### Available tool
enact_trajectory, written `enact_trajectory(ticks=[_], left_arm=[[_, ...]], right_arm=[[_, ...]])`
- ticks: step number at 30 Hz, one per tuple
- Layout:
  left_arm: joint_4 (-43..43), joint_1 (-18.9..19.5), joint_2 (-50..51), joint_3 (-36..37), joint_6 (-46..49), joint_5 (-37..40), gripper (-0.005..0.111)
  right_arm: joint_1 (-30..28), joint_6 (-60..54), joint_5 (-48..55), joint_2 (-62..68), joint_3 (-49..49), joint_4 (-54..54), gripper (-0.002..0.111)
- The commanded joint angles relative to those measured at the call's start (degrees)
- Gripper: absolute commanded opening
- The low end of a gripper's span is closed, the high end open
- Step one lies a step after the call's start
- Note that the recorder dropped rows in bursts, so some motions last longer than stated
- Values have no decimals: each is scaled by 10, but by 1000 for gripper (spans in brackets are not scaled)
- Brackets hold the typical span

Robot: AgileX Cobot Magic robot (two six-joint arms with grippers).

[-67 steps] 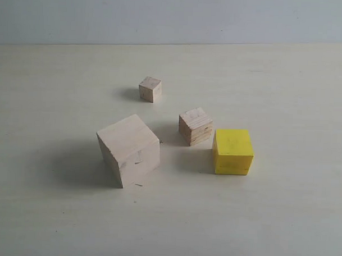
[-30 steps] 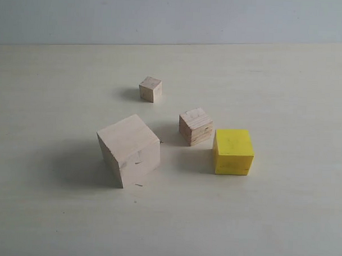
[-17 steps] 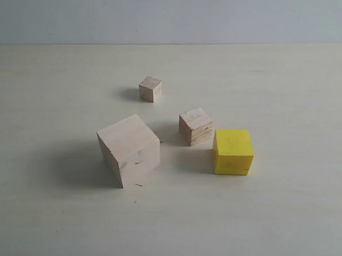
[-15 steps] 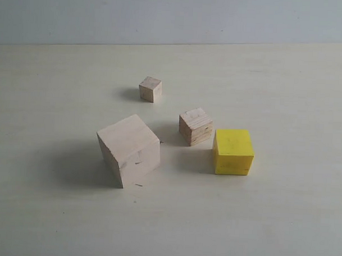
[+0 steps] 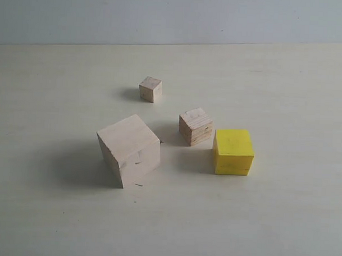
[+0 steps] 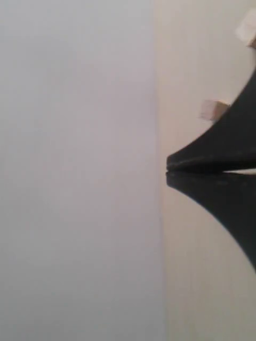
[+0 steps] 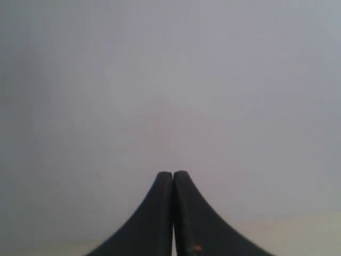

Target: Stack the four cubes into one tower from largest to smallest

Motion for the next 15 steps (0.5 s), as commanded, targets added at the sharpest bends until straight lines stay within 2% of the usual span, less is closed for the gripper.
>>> enact_trajectory(ticks=[1,3,6,15], left_arm=[[-4,-80,168,-89,68,148,0],[-9,-98,242,-112,68,191,0],[-48,-103,298,-115,66,189,0],[-57,-103,341,-115,66,171,0]], right_arm=[[79,-110,196,147,-62,-1,0],[109,-114,247,222,-69,-1,0],[122,-114,247,293,-69,1,0],[122,-114,205,331,-69,-7,0]])
